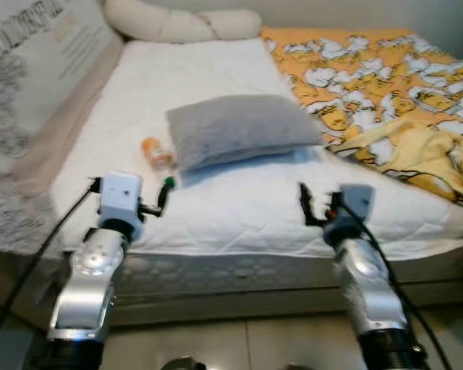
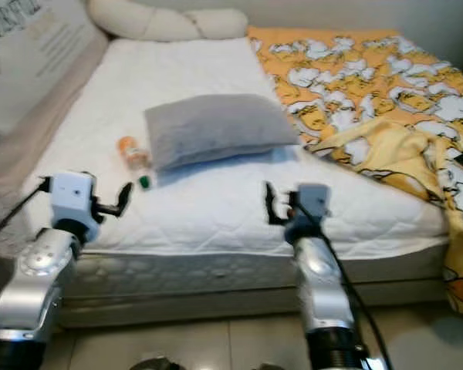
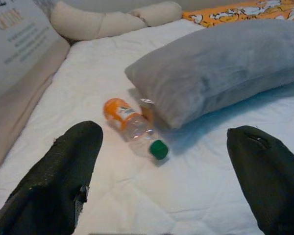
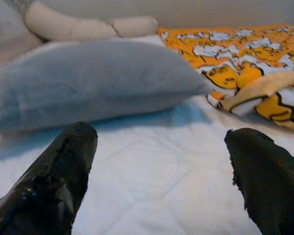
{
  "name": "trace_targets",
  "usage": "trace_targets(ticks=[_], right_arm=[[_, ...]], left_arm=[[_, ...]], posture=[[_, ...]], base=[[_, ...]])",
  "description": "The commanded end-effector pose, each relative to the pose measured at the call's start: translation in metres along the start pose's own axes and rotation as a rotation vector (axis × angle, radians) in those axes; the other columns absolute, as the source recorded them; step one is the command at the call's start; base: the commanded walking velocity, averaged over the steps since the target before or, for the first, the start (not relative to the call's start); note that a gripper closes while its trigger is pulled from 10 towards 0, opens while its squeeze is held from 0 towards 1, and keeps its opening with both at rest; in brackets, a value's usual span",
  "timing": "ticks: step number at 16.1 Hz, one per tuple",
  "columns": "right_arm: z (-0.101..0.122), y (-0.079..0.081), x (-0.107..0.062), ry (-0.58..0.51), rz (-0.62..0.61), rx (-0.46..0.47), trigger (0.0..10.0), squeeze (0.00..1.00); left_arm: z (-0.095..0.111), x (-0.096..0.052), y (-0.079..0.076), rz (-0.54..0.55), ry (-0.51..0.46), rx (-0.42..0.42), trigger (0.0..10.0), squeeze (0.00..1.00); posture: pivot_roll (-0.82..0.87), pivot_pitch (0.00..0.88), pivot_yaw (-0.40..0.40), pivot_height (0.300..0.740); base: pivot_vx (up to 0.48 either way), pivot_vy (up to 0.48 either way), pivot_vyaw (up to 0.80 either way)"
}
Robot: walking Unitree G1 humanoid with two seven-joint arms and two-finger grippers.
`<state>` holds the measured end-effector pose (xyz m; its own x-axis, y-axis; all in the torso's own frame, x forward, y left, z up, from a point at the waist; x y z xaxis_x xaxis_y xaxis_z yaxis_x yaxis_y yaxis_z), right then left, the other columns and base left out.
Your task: Clean up the room
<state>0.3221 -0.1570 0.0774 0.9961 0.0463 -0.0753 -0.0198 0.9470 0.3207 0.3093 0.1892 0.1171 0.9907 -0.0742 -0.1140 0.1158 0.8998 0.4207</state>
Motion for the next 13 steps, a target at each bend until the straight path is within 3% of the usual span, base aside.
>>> trace_targets(ticks=[1,4,10,13], right_arm=[[0.003,0.004,0.002,-0.017,0.011,0.020,10.0,1.00],[0.003,0.006,0.002,-0.012,0.015,0.021,10.0,1.00],[0.001,0.016,0.005,0.019,0.063,0.019,10.0,1.00],[0.001,0.011,0.004,0.022,0.045,0.018,10.0,1.00]], left_arm=[[0.002,-0.001,0.004,0.013,-0.001,0.012,10.0,0.00],[0.002,0.000,0.006,0.019,0.002,0.009,10.0,0.00],[0.003,0.002,0.006,0.019,0.000,0.017,10.0,0.00],[0.004,0.002,0.005,0.017,-0.005,0.024,10.0,0.00]], posture=[[-0.02,0.000,-0.002,0.740],[-0.02,0.000,-0.001,0.740],[-0.02,0.000,-0.021,0.740],[-0.02,0.000,-0.013,0.740]], base=[[0.000,0.326,0.00],[0.000,0.285,0.00],[0.000,0.000,0.00],[0.000,0.000,0.00]])
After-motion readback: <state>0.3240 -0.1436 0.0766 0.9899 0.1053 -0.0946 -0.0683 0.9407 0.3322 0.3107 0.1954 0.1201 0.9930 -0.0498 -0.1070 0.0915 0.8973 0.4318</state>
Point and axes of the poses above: a point about 5 cm out from each wrist's last joint towards the gripper, its own x axis pointing out of the wrist towards the gripper, its own z axis along the axis of the wrist's last joint, y = z × x, the point moved 3 cm from there along x, pointing out of the wrist towards the gripper, and after that the axes turned 14 degrees about x, right-handed, at the moved point
